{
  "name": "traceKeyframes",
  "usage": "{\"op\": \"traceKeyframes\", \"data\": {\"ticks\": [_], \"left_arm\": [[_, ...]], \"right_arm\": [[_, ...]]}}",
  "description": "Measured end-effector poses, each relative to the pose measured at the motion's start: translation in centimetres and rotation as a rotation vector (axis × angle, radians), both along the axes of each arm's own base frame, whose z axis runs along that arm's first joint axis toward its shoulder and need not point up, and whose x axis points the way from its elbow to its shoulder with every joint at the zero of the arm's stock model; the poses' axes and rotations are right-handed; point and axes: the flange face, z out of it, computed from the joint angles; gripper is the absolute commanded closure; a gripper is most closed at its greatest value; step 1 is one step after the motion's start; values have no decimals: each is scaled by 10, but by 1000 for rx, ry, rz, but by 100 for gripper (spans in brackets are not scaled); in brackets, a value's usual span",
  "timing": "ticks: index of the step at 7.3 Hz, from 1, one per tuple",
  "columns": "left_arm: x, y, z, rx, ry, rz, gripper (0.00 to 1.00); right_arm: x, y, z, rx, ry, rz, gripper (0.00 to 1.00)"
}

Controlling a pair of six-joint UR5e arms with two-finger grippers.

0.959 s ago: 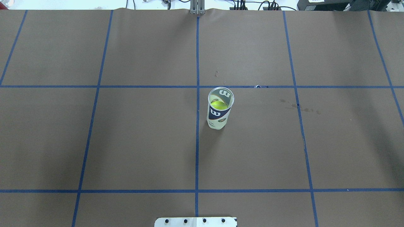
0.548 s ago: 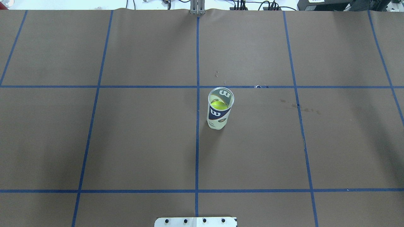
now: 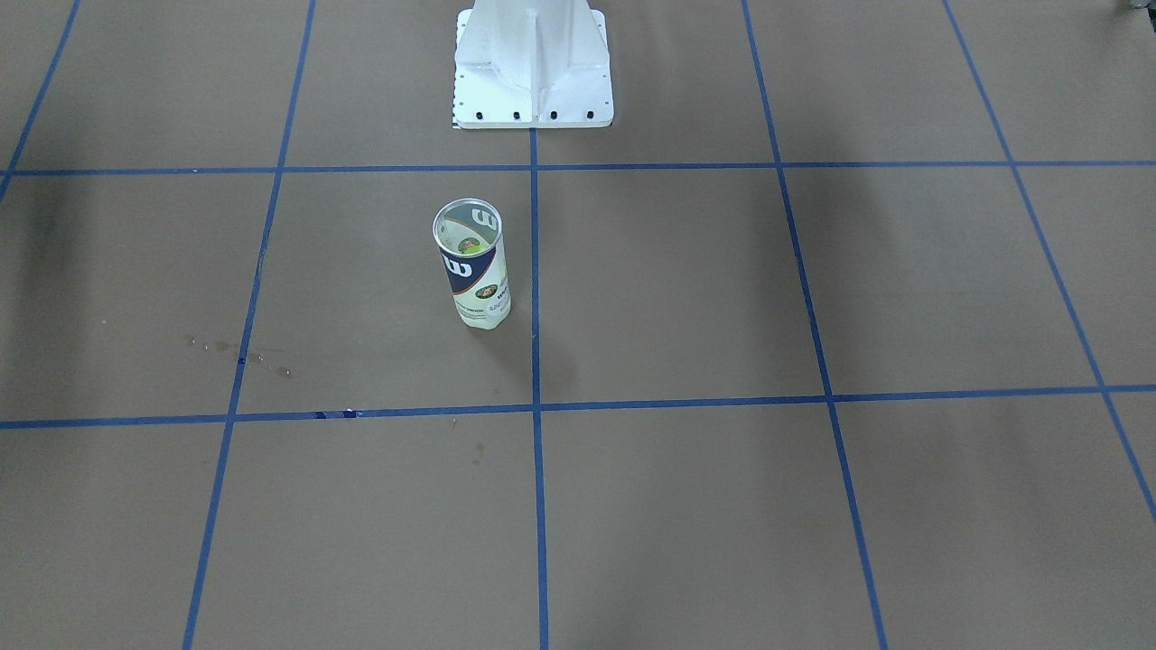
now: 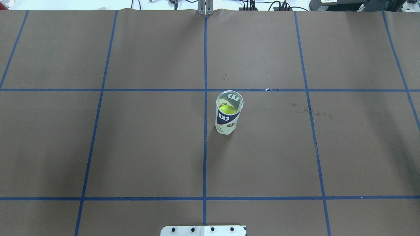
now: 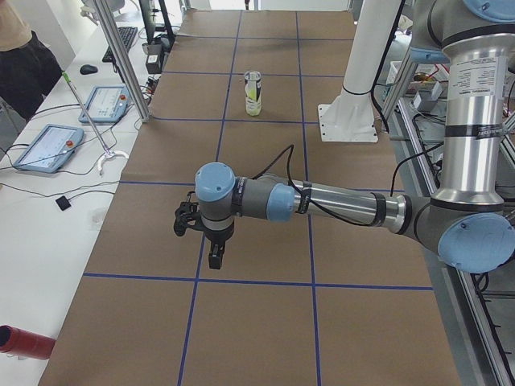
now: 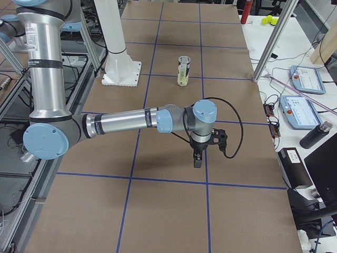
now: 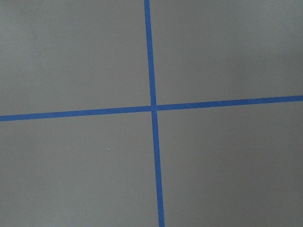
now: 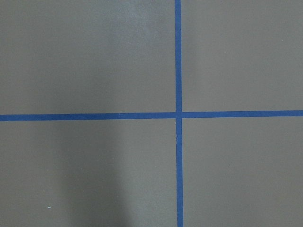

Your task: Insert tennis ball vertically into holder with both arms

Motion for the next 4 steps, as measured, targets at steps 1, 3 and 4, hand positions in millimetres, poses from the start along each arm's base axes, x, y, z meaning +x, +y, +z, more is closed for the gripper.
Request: {"op": "traceKeyframes", "data": {"ticks": [1, 3, 4], "left_arm": [[0, 0, 5, -10, -2, 0, 0], [0, 1, 18, -37, -5, -1, 0], [0, 2, 23, -47, -4, 0, 0]], "right_arm": [[0, -1, -1, 2, -1, 2, 1], [0, -2, -2, 1, -1, 5, 1], [0, -1, -1, -2, 0, 5, 1]]}}
